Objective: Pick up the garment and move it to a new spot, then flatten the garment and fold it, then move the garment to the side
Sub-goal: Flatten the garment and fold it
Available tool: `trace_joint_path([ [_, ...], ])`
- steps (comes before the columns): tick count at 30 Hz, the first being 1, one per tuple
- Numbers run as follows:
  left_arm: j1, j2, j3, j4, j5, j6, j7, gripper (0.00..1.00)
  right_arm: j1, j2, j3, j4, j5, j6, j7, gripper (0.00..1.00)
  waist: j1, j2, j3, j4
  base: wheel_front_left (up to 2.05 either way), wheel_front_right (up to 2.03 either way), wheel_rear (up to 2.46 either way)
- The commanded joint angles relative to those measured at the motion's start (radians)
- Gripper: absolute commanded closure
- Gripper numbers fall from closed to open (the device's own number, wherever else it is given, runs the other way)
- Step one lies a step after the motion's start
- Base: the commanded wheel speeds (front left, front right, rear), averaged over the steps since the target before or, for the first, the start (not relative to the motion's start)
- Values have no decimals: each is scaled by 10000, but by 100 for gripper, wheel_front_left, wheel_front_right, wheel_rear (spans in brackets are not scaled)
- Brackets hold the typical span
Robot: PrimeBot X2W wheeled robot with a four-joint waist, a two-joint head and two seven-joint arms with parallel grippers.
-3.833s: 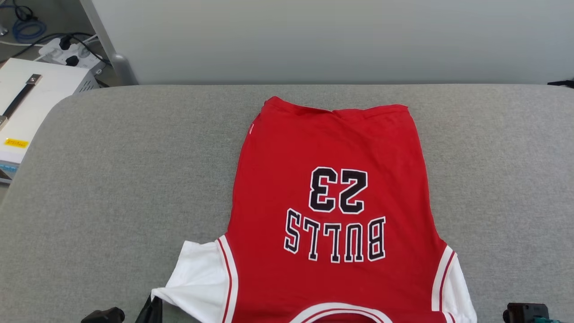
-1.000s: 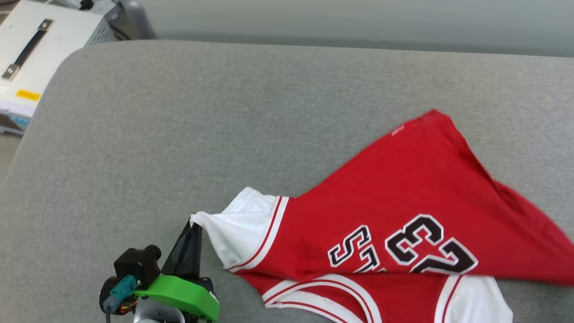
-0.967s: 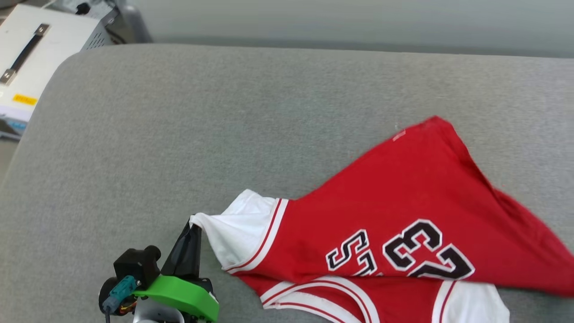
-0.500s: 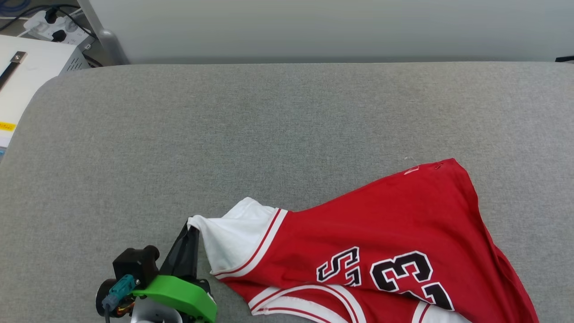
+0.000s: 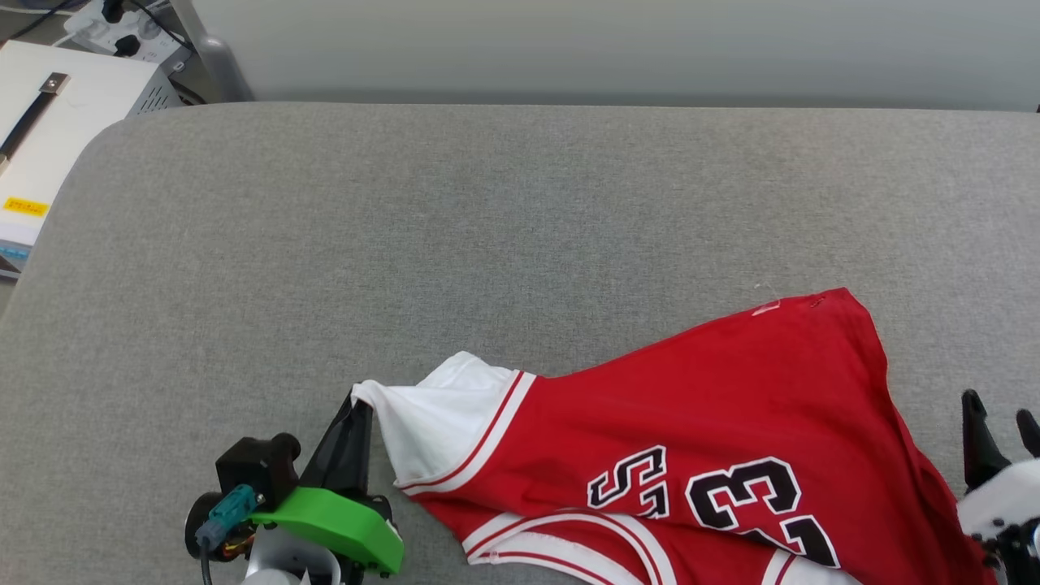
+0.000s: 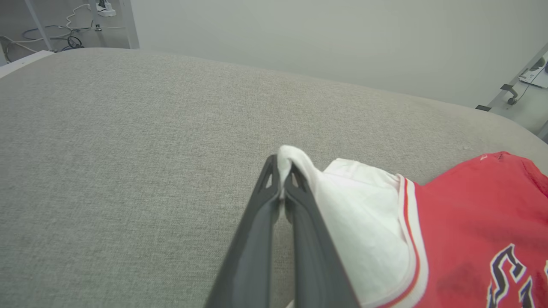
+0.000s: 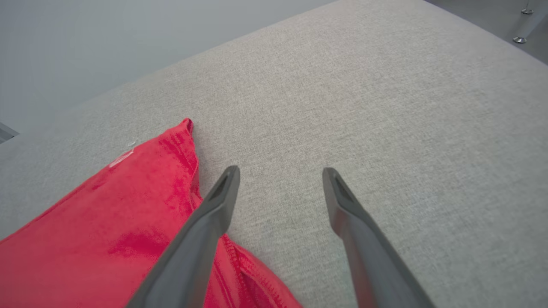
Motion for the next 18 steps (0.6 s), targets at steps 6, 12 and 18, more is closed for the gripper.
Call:
trace_joint_path([
  [6,-660,-93,-200,121,-55,-97,-120,100,-1984,-1125,1224,1412,411,-2,1892,0,1,0,393,416,0,0,0],
  [12,-1171,-211,-499,321,-29,-249,-247,100,-3562,-2075,2378,2385,796,-2,4196,0,1,0,672,865,0,0,0],
  [18,-1498,-275,-713,450,-52,-362,-357,100,-4645,-2493,3319,3129,1115,-2,5099,0,1,0,952,1168,0,0,0],
])
